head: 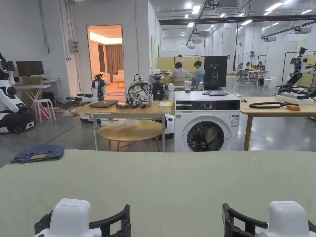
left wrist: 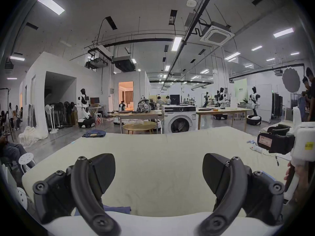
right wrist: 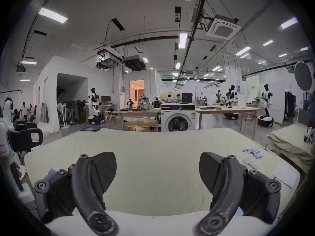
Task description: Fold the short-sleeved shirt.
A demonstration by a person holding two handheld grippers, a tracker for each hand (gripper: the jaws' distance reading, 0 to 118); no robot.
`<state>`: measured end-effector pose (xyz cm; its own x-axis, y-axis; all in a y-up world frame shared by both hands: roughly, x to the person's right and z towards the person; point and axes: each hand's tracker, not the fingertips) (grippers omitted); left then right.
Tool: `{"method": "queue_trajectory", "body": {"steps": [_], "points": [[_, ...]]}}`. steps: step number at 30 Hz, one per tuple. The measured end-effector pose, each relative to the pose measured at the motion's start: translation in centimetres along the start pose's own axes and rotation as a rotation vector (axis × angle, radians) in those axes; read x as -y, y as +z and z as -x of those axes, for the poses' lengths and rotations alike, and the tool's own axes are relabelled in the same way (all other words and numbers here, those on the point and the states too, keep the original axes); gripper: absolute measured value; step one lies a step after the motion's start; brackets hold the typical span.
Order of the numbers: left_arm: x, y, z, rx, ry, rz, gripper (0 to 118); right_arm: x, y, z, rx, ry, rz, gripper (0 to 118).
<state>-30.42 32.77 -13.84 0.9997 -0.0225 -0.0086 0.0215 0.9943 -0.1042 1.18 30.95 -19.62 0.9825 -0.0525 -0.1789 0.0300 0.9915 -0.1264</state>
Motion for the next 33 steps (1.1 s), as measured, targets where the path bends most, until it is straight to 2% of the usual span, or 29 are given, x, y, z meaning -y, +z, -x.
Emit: {"method": "queue_trajectory", "body": {"steps": [9, 13, 15, 19, 21, 23, 24, 33], "points": [[-0.2, 0.2, -0.3, 0.029, 0.024, -0.018, 104, 0.1, 0.3, -0.5, -0.059, -0.048, 0.013, 101], [-0.1, 0.1, -0.4, 0.025, 0.012, -0.007, 104, -0.1, 0.3, -0.4, -0.034, -0.062, 0.012, 101], [-0.1, 0.1, -0.3, 0.021, 0.012, -0.006, 104, -0.3, 0.2, -0.6, -0.028, -0.09, 0.017, 101], [-0.2, 0.1, -0.1, 0.024, 0.027, 0.002, 104, -0.6, -0.1, -1.4, -0.068, -0.222, 0.047, 101], [-0.2, 0.1, -0.1, 0.029, 0.031, 0.002, 104, -0.8, -0.4, -1.5, -0.019, -0.265, 0.076, 101], [-0.3, 0.1, 0.0, 0.031, 0.036, 0.0, 104, -1.0, -0.9, -1.6, 0.073, -0.295, 0.116, 101], [-0.3, 0.2, 0.1, 0.032, 0.04, -0.002, 104, -1.0, -1.1, -1.7, 0.101, -0.301, 0.127, 101], [-0.1, -0.3, 0.6, 0.017, 0.089, 0.013, 104, -0.4, -0.9, -1.6, 0.093, -0.232, 0.129, 101]]}}
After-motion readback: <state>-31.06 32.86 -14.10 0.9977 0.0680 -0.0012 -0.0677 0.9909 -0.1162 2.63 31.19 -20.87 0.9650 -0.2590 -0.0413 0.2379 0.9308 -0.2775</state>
